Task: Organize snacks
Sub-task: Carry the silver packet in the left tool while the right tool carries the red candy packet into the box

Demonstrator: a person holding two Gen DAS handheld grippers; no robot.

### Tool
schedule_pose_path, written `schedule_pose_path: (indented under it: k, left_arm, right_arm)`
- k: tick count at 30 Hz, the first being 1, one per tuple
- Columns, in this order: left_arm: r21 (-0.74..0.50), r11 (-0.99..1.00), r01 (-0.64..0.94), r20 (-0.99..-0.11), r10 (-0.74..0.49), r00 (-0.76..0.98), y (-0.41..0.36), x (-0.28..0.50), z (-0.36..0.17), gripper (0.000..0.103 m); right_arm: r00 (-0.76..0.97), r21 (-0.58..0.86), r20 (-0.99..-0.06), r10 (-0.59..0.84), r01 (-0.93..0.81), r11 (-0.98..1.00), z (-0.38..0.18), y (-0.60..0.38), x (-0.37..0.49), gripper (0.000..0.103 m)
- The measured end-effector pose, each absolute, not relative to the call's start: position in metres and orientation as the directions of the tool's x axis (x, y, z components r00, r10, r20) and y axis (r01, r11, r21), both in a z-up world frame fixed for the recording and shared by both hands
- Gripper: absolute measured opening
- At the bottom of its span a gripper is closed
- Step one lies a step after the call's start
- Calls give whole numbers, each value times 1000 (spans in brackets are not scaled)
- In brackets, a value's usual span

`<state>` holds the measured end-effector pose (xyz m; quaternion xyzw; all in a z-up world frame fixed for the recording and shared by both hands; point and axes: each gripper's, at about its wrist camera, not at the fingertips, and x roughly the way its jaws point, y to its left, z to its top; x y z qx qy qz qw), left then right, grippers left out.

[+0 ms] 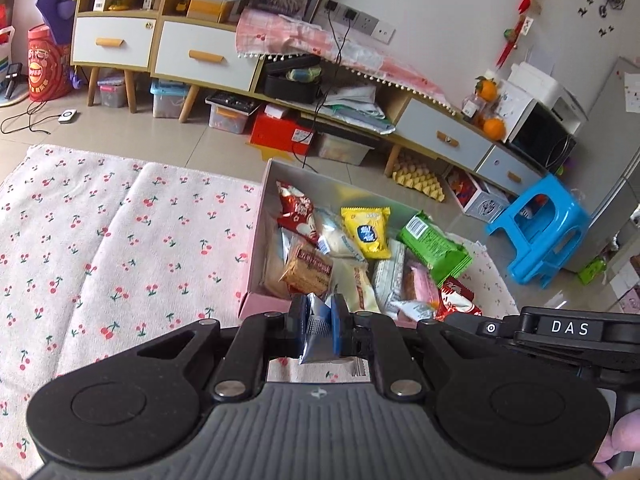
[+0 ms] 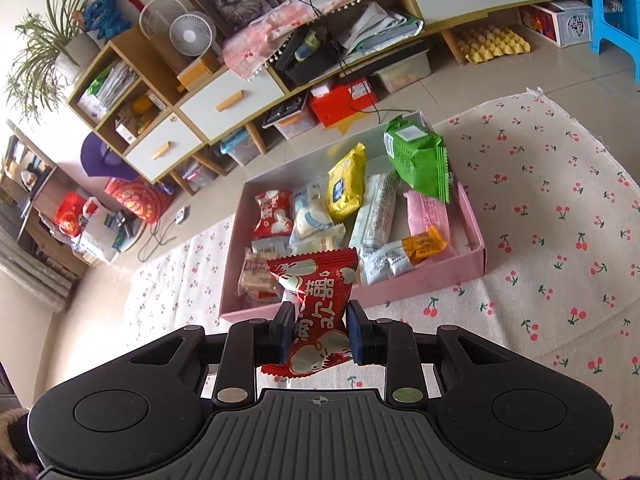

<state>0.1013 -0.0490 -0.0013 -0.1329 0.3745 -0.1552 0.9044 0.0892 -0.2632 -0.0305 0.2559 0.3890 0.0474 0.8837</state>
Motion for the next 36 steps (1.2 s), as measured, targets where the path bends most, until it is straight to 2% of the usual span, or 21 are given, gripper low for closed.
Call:
schedule_pose_path:
  k: [8, 26, 28, 33, 36]
  left_arm:
    - [-357, 894, 271, -581, -439, 685, -72, 122, -8, 11]
    - [-283, 904, 319, -587, -427, 688, -96, 136, -28, 13]
    - [-264, 907, 328, -593, -421, 687, -98, 135, -29, 19]
    - [-224, 918, 327, -584, -395, 709, -100, 129, -26, 44]
    - [-225, 921, 317, -576, -388, 719, -98, 127, -23, 53]
  right_arm:
    - [719, 530, -637, 279, 145, 835, -39, -280, 111, 26]
    - [748, 506, -627, 217, 180, 844, -70, -302, 131, 29]
    - [758, 521, -616, 214, 187, 833, -71, -304, 131, 31]
    - [757, 525, -614, 224, 180, 832, -69, -305, 130, 42]
    - [761, 525, -609, 224, 174, 833, -66, -304, 128, 50]
